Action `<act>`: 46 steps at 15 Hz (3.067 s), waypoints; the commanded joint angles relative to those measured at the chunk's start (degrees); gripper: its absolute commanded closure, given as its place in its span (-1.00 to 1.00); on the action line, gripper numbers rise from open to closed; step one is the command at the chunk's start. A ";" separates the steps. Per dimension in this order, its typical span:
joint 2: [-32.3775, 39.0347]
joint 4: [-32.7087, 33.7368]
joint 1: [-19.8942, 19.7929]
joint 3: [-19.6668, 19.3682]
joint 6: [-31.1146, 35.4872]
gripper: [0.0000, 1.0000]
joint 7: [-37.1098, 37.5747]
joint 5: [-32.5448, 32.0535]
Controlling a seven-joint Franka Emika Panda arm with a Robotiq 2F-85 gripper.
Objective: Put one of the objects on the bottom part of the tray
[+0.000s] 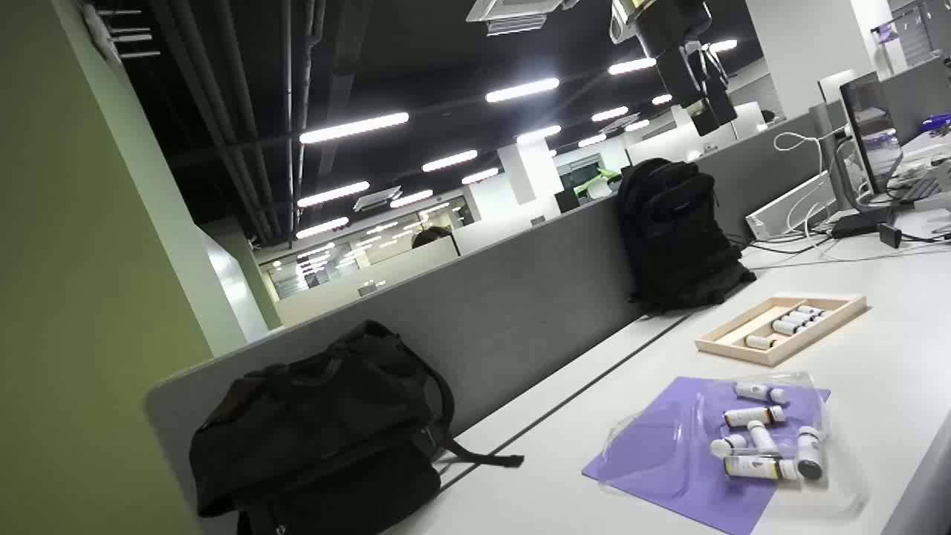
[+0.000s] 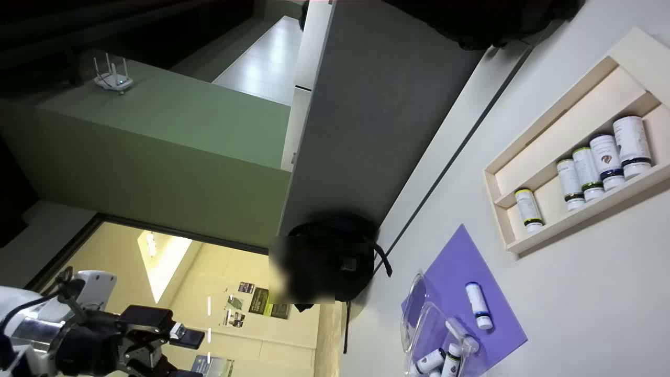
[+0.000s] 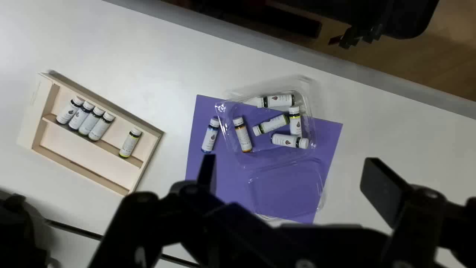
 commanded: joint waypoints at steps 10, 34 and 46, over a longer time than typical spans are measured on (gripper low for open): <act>0.07 0.17 0.66 -0.51 0.10 -1.00 0.33 -0.30; 0.07 0.17 0.66 -0.50 0.11 -1.00 0.32 -0.30; 4.56 -0.49 -1.15 -1.18 8.03 -1.00 3.07 0.28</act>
